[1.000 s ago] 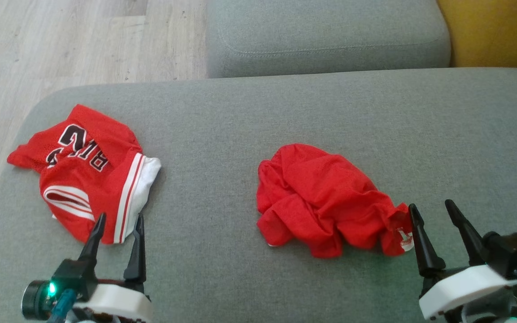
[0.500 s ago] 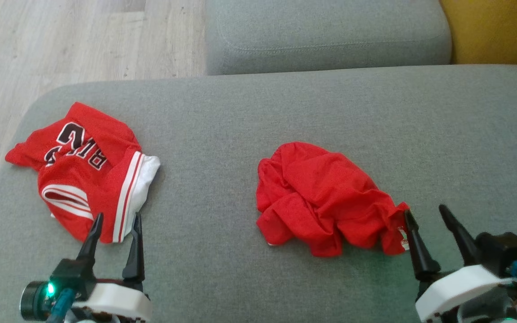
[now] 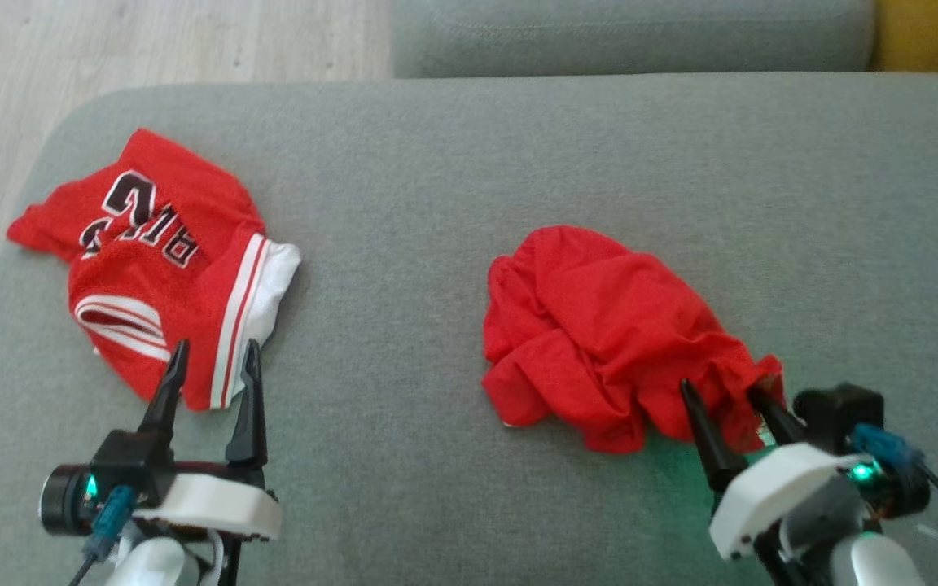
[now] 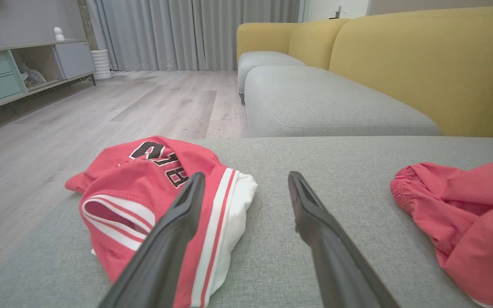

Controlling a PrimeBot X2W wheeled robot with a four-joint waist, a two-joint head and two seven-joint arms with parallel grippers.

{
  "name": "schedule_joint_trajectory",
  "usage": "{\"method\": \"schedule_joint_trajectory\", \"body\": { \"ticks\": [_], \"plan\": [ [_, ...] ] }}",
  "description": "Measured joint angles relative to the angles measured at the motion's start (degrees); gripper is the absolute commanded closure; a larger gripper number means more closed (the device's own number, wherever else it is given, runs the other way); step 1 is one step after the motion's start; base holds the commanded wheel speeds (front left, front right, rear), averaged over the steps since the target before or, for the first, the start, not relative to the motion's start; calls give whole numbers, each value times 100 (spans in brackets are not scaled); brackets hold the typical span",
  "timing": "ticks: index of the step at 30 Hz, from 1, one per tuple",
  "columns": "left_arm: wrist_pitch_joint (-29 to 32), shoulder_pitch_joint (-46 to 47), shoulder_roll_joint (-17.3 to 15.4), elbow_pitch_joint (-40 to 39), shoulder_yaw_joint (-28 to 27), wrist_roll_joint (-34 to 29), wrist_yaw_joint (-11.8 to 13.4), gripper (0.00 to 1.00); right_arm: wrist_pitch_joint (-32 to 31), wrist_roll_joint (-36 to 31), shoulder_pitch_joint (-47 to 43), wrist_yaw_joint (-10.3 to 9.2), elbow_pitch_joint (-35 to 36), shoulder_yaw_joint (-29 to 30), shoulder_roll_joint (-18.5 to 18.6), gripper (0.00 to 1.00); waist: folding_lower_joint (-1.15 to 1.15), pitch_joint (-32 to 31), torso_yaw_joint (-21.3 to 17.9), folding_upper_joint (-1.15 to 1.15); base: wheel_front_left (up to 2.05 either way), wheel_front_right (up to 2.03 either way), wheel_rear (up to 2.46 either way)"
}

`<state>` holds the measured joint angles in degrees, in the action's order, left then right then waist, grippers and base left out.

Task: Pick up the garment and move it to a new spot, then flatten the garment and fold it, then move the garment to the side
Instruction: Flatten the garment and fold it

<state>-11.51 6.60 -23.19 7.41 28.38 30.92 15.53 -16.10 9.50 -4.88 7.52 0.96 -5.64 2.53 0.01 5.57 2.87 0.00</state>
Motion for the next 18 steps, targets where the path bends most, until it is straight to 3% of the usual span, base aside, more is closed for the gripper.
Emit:
{"method": "schedule_joint_trajectory", "body": {
  "ticks": [1,6,10,15,18],
  "plan": [
    [-23,24,23,22,4,0,-7,0,-34,1,69,0,-40,-23,0,100,0,21,27,0,0,0,0],
    [-67,25,71,155,33,0,-24,0,-105,49,110,0,46,-426,3,100,0,48,119,0,0,0,0],
    [-78,25,107,191,70,0,-42,0,-164,278,264,0,438,-1236,14,100,-1,19,128,0,0,0,0],
    [-118,25,155,293,97,0,-43,0,-121,731,1089,0,983,-2405,27,100,-1,-39,111,0,0,0,0],
    [-125,25,186,310,98,0,-43,0,71,866,1730,0,1216,-2735,37,100,-1,-60,91,0,0,0,0]
  ]
}}
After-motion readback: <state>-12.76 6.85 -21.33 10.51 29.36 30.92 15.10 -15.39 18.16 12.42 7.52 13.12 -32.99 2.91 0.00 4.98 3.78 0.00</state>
